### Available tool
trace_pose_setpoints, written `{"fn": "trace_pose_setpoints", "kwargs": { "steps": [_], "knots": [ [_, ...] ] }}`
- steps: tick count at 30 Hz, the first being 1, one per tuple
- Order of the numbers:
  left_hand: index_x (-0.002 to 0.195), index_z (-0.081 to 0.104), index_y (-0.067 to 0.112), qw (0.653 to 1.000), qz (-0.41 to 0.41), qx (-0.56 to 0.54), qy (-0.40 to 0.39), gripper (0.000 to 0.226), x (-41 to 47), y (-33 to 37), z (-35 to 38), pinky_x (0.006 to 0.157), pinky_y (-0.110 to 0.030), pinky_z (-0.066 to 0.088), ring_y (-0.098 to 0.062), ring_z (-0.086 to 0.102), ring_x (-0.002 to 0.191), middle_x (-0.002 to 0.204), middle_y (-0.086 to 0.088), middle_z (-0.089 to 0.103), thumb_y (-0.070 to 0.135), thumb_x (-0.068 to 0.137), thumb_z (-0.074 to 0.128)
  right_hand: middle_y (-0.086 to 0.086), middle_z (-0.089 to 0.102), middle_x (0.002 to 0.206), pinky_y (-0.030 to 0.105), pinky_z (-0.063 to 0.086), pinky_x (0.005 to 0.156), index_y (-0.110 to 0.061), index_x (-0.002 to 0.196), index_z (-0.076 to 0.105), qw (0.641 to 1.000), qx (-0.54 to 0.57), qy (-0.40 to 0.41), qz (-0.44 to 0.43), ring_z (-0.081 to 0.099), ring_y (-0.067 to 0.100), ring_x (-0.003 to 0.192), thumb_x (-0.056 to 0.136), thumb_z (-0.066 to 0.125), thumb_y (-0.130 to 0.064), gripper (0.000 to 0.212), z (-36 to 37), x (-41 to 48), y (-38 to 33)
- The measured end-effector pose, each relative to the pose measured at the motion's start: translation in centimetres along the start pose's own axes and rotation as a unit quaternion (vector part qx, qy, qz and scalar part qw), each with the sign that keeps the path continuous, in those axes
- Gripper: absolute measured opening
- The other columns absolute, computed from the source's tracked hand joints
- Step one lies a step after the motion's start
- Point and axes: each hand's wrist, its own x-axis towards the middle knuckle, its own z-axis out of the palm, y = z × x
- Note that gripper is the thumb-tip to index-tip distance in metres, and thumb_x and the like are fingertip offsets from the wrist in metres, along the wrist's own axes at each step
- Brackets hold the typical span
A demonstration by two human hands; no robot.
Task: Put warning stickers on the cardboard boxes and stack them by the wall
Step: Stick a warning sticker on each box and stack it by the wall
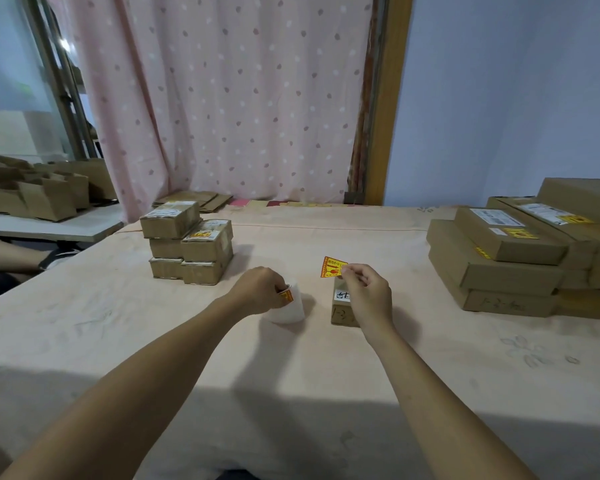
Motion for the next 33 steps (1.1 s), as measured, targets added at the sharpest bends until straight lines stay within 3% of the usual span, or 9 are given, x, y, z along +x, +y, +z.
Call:
{"fn": "trace_pose_setpoints", "kwargs": {
  "steps": [5, 8, 11, 13, 15, 21, 29, 33],
  "knots": [
    [0.078, 0.071, 0.019, 0.993, 0.018, 0.093, -0.07, 0.016, 0.8, 1.2, 0.0, 0.062, -0.027, 0.041, -0.023, 0.058, 0.08, 0.074, 0.003, 0.065, 0.033, 0.08, 0.065, -0.005, 0.073, 0.091, 0.019, 0.049, 0.07, -0.022, 0.092, 0.072, 0.999, -0.028, 0.01, -0.02, 0.067, 0.006, 0.085, 0.092, 0.069, -0.019, 0.005, -1.1, 0.4, 0.0],
    [0.086, 0.076, 0.019, 0.994, -0.004, 0.035, -0.102, 0.015, 1.0, 1.5, -0.5, 0.064, -0.026, 0.042, -0.018, 0.056, 0.077, 0.088, -0.001, 0.072, 0.028, 0.074, 0.075, -0.006, 0.072, 0.091, 0.014, 0.047, 0.06, -0.022, 0.099, 0.069, 0.999, -0.046, 0.002, -0.009, 0.067, 0.003, 0.077, 0.091, 0.065, -0.012, 0.013, -2.0, 0.6, 0.0],
    [0.09, 0.078, 0.023, 0.992, 0.005, -0.032, -0.125, 0.016, 1.5, 1.8, -1.7, 0.071, -0.023, 0.05, -0.014, 0.062, 0.087, 0.096, 0.003, 0.072, 0.015, 0.076, 0.075, -0.009, 0.074, 0.089, 0.022, 0.046, 0.063, -0.025, 0.103, 0.064, 0.997, -0.071, -0.008, 0.0, 0.068, 0.006, 0.081, 0.09, 0.062, -0.012, 0.018, -2.9, 1.0, 0.4],
    [0.093, 0.077, 0.025, 0.993, 0.017, -0.04, -0.108, 0.018, 1.6, 2.3, -2.3, 0.078, -0.025, 0.053, -0.015, 0.063, 0.095, 0.101, 0.004, 0.07, 0.014, 0.08, 0.071, -0.008, 0.074, 0.088, 0.029, 0.048, 0.069, -0.026, 0.1, 0.065, 0.997, -0.079, -0.011, 0.01, 0.069, 0.013, 0.087, 0.09, 0.06, -0.013, 0.017, -3.3, 1.3, 0.6],
    [0.096, 0.076, 0.024, 0.996, 0.029, -0.054, -0.067, 0.017, 1.9, 3.3, -2.3, 0.073, -0.021, 0.049, -0.013, 0.061, 0.094, 0.1, 0.006, 0.069, 0.015, 0.084, 0.069, -0.005, 0.072, 0.085, 0.033, 0.05, 0.073, -0.025, 0.097, 0.068, 0.997, -0.077, -0.014, 0.02, 0.069, 0.018, 0.088, 0.091, 0.06, -0.014, 0.015, -3.7, 1.5, 0.7],
    [0.1, 0.076, 0.02, 0.985, 0.058, -0.162, 0.014, 0.012, 3.0, 8.1, 0.5, 0.066, -0.014, 0.037, -0.002, 0.054, 0.082, 0.101, 0.008, 0.071, 0.025, 0.092, 0.067, -0.004, 0.069, 0.092, 0.023, 0.049, 0.069, -0.025, 0.095, 0.075, 0.994, -0.102, -0.028, 0.004, 0.064, 0.012, 0.085, 0.092, 0.065, -0.011, 0.017, -5.8, 2.6, 0.3],
    [0.103, 0.073, 0.017, 0.964, 0.045, -0.248, 0.088, 0.016, 3.2, 10.9, 4.7, 0.074, -0.028, 0.046, -0.012, 0.059, 0.091, 0.094, 0.008, 0.065, 0.027, 0.095, 0.063, -0.003, 0.071, 0.084, 0.029, 0.054, 0.07, -0.023, 0.092, 0.068, 0.99, -0.129, -0.059, 0.022, 0.069, 0.016, 0.081, 0.085, 0.078, -0.015, 0.015, -6.6, 4.6, 0.3],
    [0.108, 0.066, 0.02, 0.95, 0.006, -0.284, 0.128, 0.021, 3.3, 11.4, 5.3, 0.072, -0.029, 0.048, -0.011, 0.058, 0.091, 0.098, 0.008, 0.066, 0.034, 0.093, 0.064, -0.006, 0.07, 0.08, 0.018, 0.05, 0.059, -0.019, 0.094, 0.069, 0.988, -0.137, -0.059, 0.028, 0.069, 0.009, 0.068, 0.084, 0.076, -0.013, 0.013, -5.0, 4.6, 0.2]
  ]
}}
